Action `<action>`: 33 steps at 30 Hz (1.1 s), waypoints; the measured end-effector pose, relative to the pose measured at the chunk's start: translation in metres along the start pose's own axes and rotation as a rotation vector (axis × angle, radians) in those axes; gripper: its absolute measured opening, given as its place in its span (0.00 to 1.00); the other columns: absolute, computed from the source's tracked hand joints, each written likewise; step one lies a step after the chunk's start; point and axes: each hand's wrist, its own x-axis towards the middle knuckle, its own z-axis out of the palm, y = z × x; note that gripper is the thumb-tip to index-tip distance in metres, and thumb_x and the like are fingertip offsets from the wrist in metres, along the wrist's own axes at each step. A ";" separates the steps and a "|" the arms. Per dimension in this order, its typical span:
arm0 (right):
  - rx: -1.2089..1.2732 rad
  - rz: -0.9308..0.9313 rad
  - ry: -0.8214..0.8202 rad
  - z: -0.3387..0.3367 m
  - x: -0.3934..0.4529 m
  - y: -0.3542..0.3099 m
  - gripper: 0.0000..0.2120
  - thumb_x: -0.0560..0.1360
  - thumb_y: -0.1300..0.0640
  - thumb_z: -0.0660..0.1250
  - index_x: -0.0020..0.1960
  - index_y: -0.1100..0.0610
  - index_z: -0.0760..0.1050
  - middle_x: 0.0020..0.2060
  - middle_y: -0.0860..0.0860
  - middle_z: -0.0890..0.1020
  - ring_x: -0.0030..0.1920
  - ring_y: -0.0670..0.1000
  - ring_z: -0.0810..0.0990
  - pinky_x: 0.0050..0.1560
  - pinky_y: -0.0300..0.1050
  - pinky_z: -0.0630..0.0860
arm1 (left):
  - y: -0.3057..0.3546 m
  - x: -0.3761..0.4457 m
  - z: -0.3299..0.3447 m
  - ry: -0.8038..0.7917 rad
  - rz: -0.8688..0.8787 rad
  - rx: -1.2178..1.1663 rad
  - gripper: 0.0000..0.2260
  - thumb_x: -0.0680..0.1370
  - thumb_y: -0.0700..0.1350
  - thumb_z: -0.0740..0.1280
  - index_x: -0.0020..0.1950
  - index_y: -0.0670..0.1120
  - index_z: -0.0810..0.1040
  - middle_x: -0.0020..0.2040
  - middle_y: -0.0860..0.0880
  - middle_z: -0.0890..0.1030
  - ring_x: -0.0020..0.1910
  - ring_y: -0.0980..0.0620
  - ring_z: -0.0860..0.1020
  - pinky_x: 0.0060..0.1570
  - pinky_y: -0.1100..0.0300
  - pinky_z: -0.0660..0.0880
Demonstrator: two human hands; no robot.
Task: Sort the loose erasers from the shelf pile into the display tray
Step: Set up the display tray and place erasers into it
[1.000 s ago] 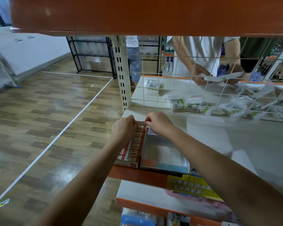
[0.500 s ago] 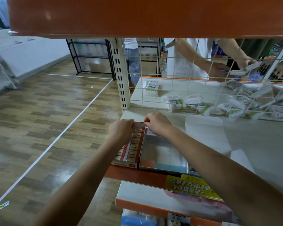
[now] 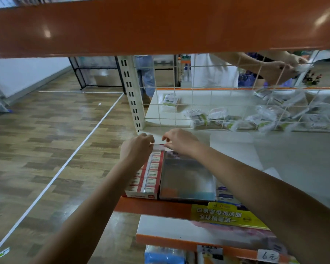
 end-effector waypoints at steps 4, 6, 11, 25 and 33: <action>-0.197 -0.060 0.133 -0.023 -0.013 0.026 0.14 0.77 0.55 0.63 0.62 0.55 0.72 0.57 0.52 0.76 0.59 0.53 0.73 0.56 0.47 0.70 | 0.037 0.032 -0.016 0.076 0.170 0.043 0.12 0.79 0.48 0.61 0.61 0.49 0.76 0.59 0.49 0.77 0.54 0.49 0.77 0.45 0.58 0.73; -0.262 -0.001 0.166 -0.037 -0.027 0.054 0.15 0.77 0.55 0.63 0.63 0.55 0.71 0.60 0.52 0.74 0.60 0.53 0.72 0.57 0.47 0.69 | 0.068 0.054 -0.014 0.017 0.253 0.063 0.14 0.79 0.50 0.61 0.63 0.48 0.74 0.61 0.48 0.75 0.58 0.47 0.74 0.51 0.54 0.74; -0.312 0.302 0.139 -0.073 -0.100 0.149 0.19 0.77 0.50 0.62 0.66 0.54 0.69 0.63 0.54 0.71 0.63 0.55 0.70 0.61 0.50 0.69 | 0.175 0.097 0.004 -0.085 0.424 0.137 0.19 0.77 0.56 0.61 0.65 0.50 0.71 0.61 0.47 0.73 0.61 0.46 0.71 0.56 0.51 0.70; -0.265 0.929 0.122 -0.140 -0.379 0.402 0.22 0.76 0.48 0.62 0.67 0.55 0.68 0.65 0.57 0.71 0.66 0.58 0.68 0.66 0.50 0.66 | 0.560 0.097 0.046 -0.215 0.773 -0.091 0.22 0.77 0.57 0.61 0.67 0.48 0.69 0.65 0.44 0.69 0.66 0.43 0.66 0.59 0.50 0.68; -0.161 1.071 0.213 -0.156 -0.483 0.498 0.27 0.73 0.52 0.64 0.70 0.57 0.64 0.68 0.58 0.67 0.69 0.60 0.65 0.66 0.56 0.67 | 0.684 0.096 0.078 -0.261 0.752 -0.143 0.25 0.77 0.55 0.62 0.71 0.45 0.64 0.68 0.41 0.68 0.66 0.40 0.67 0.61 0.49 0.68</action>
